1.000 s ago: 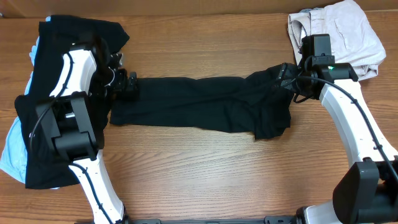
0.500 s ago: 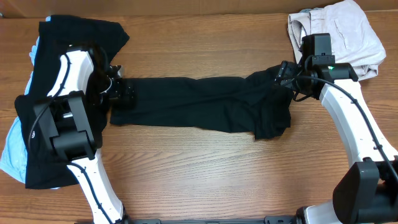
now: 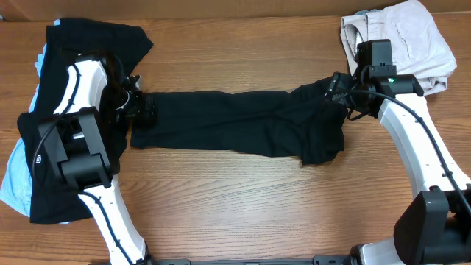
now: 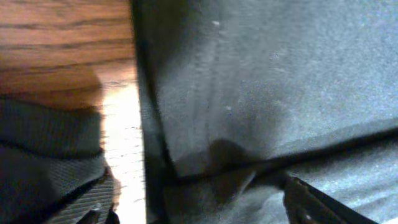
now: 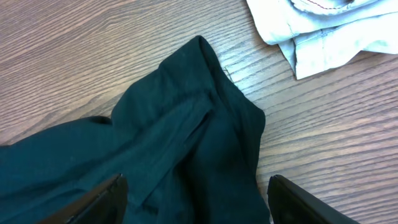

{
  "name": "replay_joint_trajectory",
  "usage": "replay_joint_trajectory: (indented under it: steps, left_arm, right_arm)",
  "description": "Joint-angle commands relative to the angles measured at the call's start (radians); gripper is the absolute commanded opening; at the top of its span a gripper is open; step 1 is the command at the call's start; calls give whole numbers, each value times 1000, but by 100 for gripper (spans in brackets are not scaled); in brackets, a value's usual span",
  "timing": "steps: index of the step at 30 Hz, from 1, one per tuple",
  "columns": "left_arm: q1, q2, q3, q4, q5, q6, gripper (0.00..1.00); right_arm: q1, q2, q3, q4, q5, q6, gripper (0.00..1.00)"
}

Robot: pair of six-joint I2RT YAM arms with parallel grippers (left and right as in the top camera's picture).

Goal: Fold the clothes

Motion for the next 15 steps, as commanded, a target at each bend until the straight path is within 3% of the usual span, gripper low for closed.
replay_joint_trajectory:
  steps: [1,5,10,13,15]
  left_arm:
    - [-38,94,-21,-21,74,-10,79]
    - [-41,96,-21,-35,71,-59,50]
    - [-40,96,-21,-23,60,-80,34]
    - [-39,96,-21,-14,19,-104,8]
    - [-35,96,-16,-8,-28,-136,4]
  right_arm:
    - [-4,-13,15,4,2,-7,76]
    - [-4,-13,15,5,2,-6,76]
    - [-4,-13,15,0,1,-6,76]
    - [-4,-13,15,-8,1,-6,77]
    - [-4,-13,15,-13,-10,-6,77]
